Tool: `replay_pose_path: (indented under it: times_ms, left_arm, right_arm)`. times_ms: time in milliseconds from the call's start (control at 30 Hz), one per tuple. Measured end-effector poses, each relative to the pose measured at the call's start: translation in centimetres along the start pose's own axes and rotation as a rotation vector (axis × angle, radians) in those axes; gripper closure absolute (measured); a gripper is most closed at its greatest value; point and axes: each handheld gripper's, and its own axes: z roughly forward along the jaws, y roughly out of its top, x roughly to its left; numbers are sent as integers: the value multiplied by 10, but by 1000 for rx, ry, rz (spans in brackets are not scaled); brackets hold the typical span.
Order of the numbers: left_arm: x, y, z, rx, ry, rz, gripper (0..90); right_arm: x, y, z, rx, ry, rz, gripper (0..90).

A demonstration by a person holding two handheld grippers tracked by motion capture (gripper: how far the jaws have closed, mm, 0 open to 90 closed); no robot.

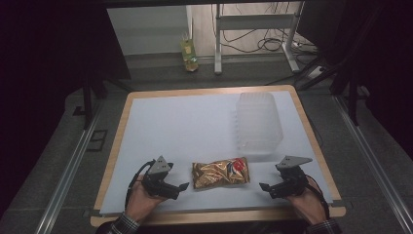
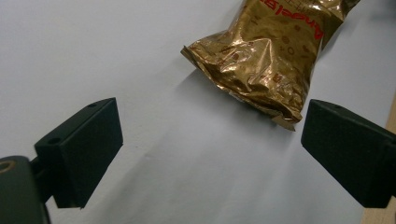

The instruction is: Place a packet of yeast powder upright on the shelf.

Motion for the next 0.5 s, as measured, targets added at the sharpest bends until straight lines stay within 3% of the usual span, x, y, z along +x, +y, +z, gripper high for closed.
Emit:
replay_pose_path:
  times_ms: [167, 500]
  left_arm:
    - [0, 0, 0, -10, -4, -6, 87]
    - [2, 0, 0, -6, -7, -5, 143]
  right_arm:
    - [-3, -3, -3, -34, -1, 0, 21]
    - [-2, -3, -1, -33, -5, -14, 14]
